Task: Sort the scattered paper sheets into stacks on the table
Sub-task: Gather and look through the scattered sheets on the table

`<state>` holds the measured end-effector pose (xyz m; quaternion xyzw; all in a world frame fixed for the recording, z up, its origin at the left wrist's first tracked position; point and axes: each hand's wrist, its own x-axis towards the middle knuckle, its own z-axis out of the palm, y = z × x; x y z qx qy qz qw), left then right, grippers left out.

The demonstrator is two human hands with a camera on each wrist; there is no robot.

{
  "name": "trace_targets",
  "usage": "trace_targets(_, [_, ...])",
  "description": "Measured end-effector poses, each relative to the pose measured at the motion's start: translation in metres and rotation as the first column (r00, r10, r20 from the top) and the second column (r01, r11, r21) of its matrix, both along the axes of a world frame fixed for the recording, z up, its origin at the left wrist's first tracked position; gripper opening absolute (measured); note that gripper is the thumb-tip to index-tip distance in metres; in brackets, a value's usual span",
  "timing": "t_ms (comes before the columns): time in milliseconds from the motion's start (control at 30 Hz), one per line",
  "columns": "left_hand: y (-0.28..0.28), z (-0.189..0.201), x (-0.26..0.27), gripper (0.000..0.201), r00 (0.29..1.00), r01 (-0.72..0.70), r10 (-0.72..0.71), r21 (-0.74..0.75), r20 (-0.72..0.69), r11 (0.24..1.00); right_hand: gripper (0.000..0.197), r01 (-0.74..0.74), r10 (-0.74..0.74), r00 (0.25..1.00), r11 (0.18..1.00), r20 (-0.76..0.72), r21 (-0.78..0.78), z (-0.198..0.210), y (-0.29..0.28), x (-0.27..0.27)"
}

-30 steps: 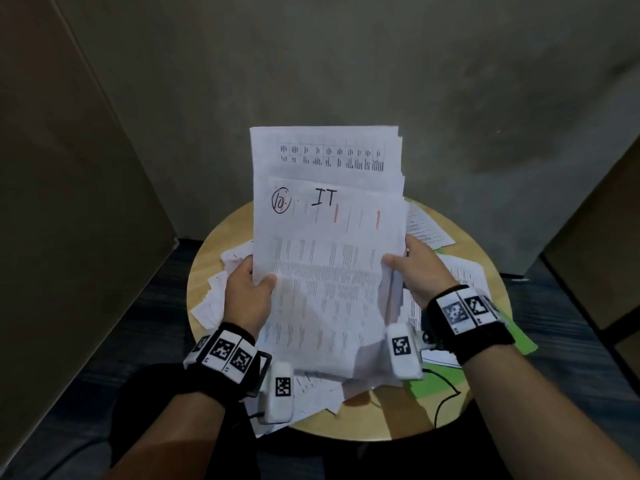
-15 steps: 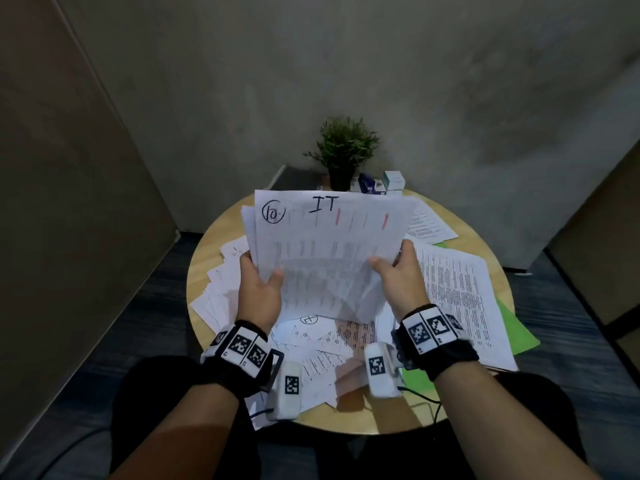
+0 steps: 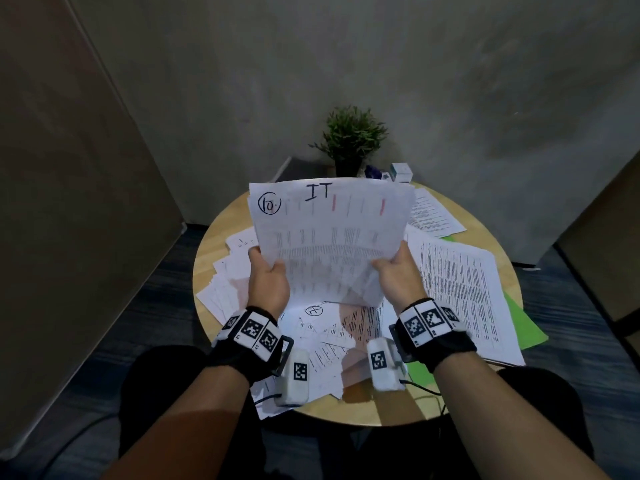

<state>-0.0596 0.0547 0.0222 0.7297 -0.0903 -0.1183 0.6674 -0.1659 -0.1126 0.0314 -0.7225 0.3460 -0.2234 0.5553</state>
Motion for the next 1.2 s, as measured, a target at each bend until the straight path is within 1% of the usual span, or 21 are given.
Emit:
trace_targets(67, [0.001, -0.012, -0.002, 0.026, 0.999, 0.023, -0.02, 0.097, -0.036, 0.995, 0.031, -0.041, 0.039, 0.989, 0.999, -0.139, -0.009, -0.017, -0.001, -0.002])
trace_targets(133, [0.001, -0.017, -0.004, 0.03, 0.999, 0.031, -0.026, 0.2, -0.027, 0.979, 0.03, -0.06, 0.051, 0.979, 0.997, -0.199, -0.038, -0.024, -0.002, -0.006])
trace_targets(200, [-0.004, -0.016, -0.006, 0.033, 0.999, 0.028, -0.032, 0.287, 0.012, 0.957, 0.029, -0.044, 0.029, 0.982, 0.996, -0.186, -0.077, -0.02, -0.008, -0.01])
trace_targets(300, [-0.023, -0.01, -0.009, 0.029, 0.993, 0.037, -0.079, 0.388, 0.092, 0.921, 0.018, 0.045, -0.067, 0.986, 0.988, -0.15, -0.146, -0.01, -0.029, -0.022])
trace_targets(400, [-0.058, -0.004, -0.017, 0.026, 0.978, 0.108, -0.17, 0.404, 0.121, 0.908, 0.011, 0.155, -0.18, 0.973, 0.973, -0.145, -0.168, -0.006, -0.062, -0.042])
trace_targets(467, [-0.088, -0.002, -0.027, 0.03, 0.967, 0.17, -0.228, 0.379, 0.112, 0.91, 0.011, 0.22, -0.249, 0.952, 0.962, -0.18, -0.164, -0.005, -0.086, -0.061])
trace_targets(533, [-0.117, -0.006, -0.039, 0.039, 0.95, 0.253, -0.301, 0.367, 0.08, 0.895, 0.014, 0.271, -0.304, 0.923, 0.949, -0.235, -0.162, -0.006, -0.108, -0.081])
trace_targets(633, [-0.155, -0.019, -0.058, 0.047, 0.918, 0.35, -0.394, 0.388, 0.037, 0.852, 0.027, 0.324, -0.36, 0.875, 0.932, -0.325, -0.16, -0.016, -0.137, -0.105])
trace_targets(700, [-0.173, -0.026, -0.07, 0.05, 0.902, 0.383, -0.433, 0.444, 0.012, 0.81, 0.032, 0.349, -0.381, 0.847, 0.925, -0.37, -0.153, -0.028, -0.154, -0.114])
trace_targets(800, [-0.194, -0.036, -0.083, 0.052, 0.885, 0.409, -0.464, 0.535, -0.034, 0.739, 0.031, 0.352, -0.387, 0.796, 0.922, -0.466, -0.163, -0.046, -0.173, -0.122])
trace_targets(833, [-0.197, -0.038, -0.084, 0.052, 0.874, 0.423, -0.483, 0.575, -0.055, 0.7, 0.031, 0.345, -0.387, 0.774, 0.921, -0.502, -0.179, -0.052, -0.176, -0.122])
trace_targets(933, [-0.205, -0.044, -0.09, 0.053, 0.826, 0.476, -0.546, 0.691, -0.14, 0.544, 0.031, 0.333, -0.369, 0.7, 0.926, -0.611, -0.179, -0.069, -0.183, -0.123])
trace_targets(1000, [-0.204, -0.045, -0.091, 0.051, 0.804, 0.496, -0.568, 0.722, -0.174, 0.481, 0.036, 0.309, -0.321, 0.67, 0.94, -0.67, -0.142, -0.077, -0.183, -0.122])
trace_targets(1033, [-0.203, -0.046, -0.09, 0.051, 0.799, 0.499, -0.577, 0.724, -0.171, 0.476, 0.04, 0.308, -0.309, 0.661, 0.943, -0.684, -0.128, -0.078, -0.182, -0.123])
trace_targets(1100, [-0.198, -0.043, -0.087, 0.053, 0.795, 0.519, -0.582, 0.687, -0.17, 0.508, 0.049, 0.315, -0.328, 0.641, 0.937, -0.694, -0.151, -0.077, -0.182, -0.123])
trace_targets(1167, [-0.187, -0.035, -0.081, 0.058, 0.798, 0.549, -0.577, 0.604, -0.175, 0.577, 0.056, 0.3, -0.366, 0.635, 0.928, -0.68, -0.22, -0.072, -0.181, -0.12])
trace_targets(1200, [-0.179, -0.029, -0.076, 0.058, 0.807, 0.549, -0.566, 0.561, -0.166, 0.619, 0.056, 0.283, -0.373, 0.66, 0.928, -0.652, -0.244, -0.068, -0.178, -0.117])
